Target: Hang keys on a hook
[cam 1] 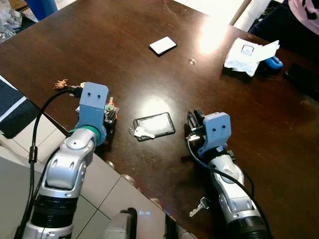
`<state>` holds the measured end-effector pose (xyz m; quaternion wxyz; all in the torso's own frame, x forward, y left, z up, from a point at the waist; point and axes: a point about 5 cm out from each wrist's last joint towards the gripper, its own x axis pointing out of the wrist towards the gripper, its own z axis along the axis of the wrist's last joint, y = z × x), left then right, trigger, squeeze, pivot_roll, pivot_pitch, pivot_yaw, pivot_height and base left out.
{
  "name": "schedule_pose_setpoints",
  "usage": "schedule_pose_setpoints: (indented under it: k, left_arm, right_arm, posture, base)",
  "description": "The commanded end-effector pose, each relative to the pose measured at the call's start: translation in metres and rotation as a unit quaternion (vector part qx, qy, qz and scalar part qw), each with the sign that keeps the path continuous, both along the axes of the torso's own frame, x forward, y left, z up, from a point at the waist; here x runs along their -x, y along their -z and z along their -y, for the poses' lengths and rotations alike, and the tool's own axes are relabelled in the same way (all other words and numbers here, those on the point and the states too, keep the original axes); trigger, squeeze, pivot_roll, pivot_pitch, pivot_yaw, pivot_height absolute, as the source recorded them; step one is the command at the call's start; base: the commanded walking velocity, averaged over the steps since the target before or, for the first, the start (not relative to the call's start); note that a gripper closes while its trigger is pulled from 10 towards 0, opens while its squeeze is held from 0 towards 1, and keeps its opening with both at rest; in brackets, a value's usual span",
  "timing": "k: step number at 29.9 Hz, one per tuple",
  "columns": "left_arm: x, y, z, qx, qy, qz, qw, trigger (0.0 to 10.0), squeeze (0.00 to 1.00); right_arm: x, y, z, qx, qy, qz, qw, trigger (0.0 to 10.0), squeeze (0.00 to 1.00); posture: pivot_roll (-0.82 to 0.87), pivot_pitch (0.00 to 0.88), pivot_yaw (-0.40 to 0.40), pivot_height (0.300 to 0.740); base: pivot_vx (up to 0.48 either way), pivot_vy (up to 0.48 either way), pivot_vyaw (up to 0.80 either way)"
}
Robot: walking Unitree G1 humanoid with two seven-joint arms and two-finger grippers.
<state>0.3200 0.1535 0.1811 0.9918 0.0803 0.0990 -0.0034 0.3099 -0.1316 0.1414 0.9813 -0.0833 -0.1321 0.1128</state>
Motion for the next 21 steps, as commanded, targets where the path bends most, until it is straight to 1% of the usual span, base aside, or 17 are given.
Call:
schedule_pose_setpoints:
  k: [1,4,5,6,7,9,11,13,14,15,16,17,19,20,21]
  left_arm:
    - [0.003,0.009,0.0,-0.005,-0.008,-0.014,1.0,4.3,0.0]
    - [0.002,0.008,0.002,-0.007,-0.012,-0.007,1.0,3.8,0.0]
    - [0.002,0.007,0.003,-0.008,-0.013,-0.004,1.0,3.3,0.0]
    - [0.002,0.007,0.005,-0.008,-0.014,-0.003,1.0,3.1,0.0]
    - [0.002,0.007,0.005,-0.008,-0.014,-0.003,1.0,3.1,0.0]
    - [0.002,0.008,0.007,-0.007,-0.018,0.0,1.0,2.7,0.0]
    - [0.002,0.008,0.007,-0.007,-0.018,0.0,1.0,2.7,0.0]
    - [0.002,0.008,0.009,-0.007,-0.018,0.0,1.0,2.1,0.0]
    - [0.002,0.008,0.009,-0.007,-0.018,0.0,1.0,2.1,0.0]
    - [0.003,0.009,0.01,-0.008,-0.018,-0.001,1.0,1.6,0.0]
    - [0.003,0.009,0.01,-0.008,-0.018,-0.001,1.0,1.6,0.0]
    - [0.003,0.01,0.01,-0.009,-0.017,-0.002,1.0,1.0,0.0]
    - [0.003,0.01,0.01,-0.009,-0.017,-0.002,1.0,1.0,0.0]
    - [0.004,0.011,0.01,-0.01,-0.017,-0.002,1.0,0.0,0.0]
    - [0.004,0.011,0.01,-0.01,-0.017,-0.002,1.0,0.0,0.0]
  right_arm:
    - [0.003,0.006,-0.002,0.004,-0.003,-0.013,1.0,10.0,0.0]
    - [0.003,0.006,-0.002,0.004,-0.002,-0.013,1.0,10.0,0.0]
    - [0.003,0.006,-0.002,0.004,-0.001,-0.013,1.0,10.0,0.0]
    - [0.003,0.006,-0.002,0.004,-0.001,-0.013,1.0,10.0,0.0]
    - [0.003,0.006,-0.002,0.004,-0.001,-0.013,1.0,10.0,0.0]
    - [0.004,0.006,-0.002,0.004,-0.001,-0.013,1.0,10.0,0.0]
    - [0.004,0.006,-0.002,0.004,-0.001,-0.013,1.0,10.0,0.0]
    - [0.003,0.006,-0.002,0.004,-0.001,-0.013,1.0,10.0,0.0]
    - [0.003,0.006,-0.002,0.004,-0.001,-0.013,1.0,10.0,0.0]
    - [0.003,0.006,-0.002,0.004,-0.001,-0.013,1.0,10.0,0.0]
    - [0.003,0.006,-0.002,0.004,-0.001,-0.013,1.0,10.0,0.0]
    - [0.003,0.006,-0.002,0.004,-0.001,-0.013,1.0,10.0,0.0]
    - [0.003,0.006,-0.002,0.004,-0.001,-0.013,1.0,10.0,0.0]
    - [0.003,0.006,-0.002,0.004,-0.001,-0.013,1.0,10.0,0.0]
    - [0.003,0.006,-0.002,0.004,-0.001,-0.013,1.0,10.0,0.0]
  posture:
    - [0.05,0.251,0.098,0.74]
    - [0.05,0.251,0.098,0.74]
    - [0.05,0.253,0.1,0.74]
    - [0.05,0.253,0.1,0.74]
    - [0.05,0.253,0.1,0.74]
    - [0.05,0.253,0.1,0.74]
    - [0.05,0.253,0.1,0.74]
    - [0.05,0.256,0.1,0.74]
    - [0.05,0.256,0.1,0.74]
    - [0.05,0.256,0.1,0.74]
    - [0.05,0.256,0.1,0.74]
    - [0.05,0.257,0.099,0.74]
    - [0.05,0.257,0.099,0.74]
    - [0.05,0.256,0.099,0.74]
    - [0.05,0.256,0.099,0.74]
  base:
    - [0.0,0.0,0.0]
    - [0.0,0.0,0.0]
    - [0.0,0.0,0.0]
    - [0.0,0.0,0.0]
    - [0.0,0.0,0.0]
    - [0.0,0.0,0.0]
    - [0.0,0.0,0.0]
    - [0.0,0.0,0.0]
    - [0.0,0.0,0.0]
    - [0.0,0.0,0.0]
    - [0.0,0.0,0.0]
    - [0.0,0.0,0.0]
    - [0.0,0.0,0.0]
    - [0.0,0.0,0.0]
    - [0.0,0.0,0.0]
